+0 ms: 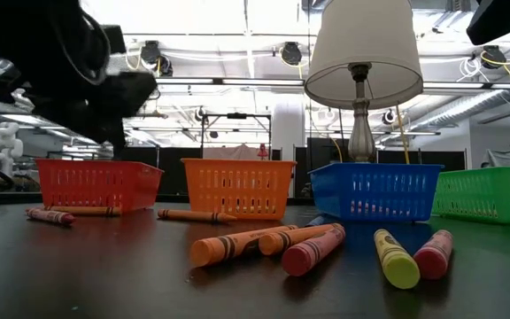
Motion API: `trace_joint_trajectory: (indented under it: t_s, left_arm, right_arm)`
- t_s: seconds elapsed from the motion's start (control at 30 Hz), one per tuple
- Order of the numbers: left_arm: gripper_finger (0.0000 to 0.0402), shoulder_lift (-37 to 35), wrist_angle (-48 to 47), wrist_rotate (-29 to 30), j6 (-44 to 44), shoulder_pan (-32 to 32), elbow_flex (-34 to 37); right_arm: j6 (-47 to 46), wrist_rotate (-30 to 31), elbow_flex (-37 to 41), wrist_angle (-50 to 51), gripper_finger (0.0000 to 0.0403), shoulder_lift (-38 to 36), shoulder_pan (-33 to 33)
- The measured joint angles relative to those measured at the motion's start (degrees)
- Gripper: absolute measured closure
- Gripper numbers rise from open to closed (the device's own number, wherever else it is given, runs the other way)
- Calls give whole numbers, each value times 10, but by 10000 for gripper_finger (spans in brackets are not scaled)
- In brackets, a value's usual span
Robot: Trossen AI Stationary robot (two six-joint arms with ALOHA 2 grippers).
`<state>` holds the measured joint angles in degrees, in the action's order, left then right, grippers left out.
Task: Sort crayons
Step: Put the blue crayon into the red bin, then put the red crayon into the blue bin
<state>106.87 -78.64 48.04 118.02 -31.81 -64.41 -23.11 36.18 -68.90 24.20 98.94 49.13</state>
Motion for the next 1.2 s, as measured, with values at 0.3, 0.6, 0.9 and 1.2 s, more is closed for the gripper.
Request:
trace_joint_trajectory:
  t_s: [0.3,0.6,0.9,1.2]
  left_arm:
    - [229,-2,-29,93,-79,-87,-97]
    - [229,-2,-28,160,-197,-168,-178]
    - [229,-2,-28,210,-374,-217,-247]
    - [229,-2,-13,167,-467,-227,-253]
  right_arm:
    - [1,32,0,-41,252,12,-8]
    - [1,31,0,-157,252,85,-28]
    - [-1,91,0,-421,231,158,-69]
    - [19,103,-41,-423,203,163,-112]
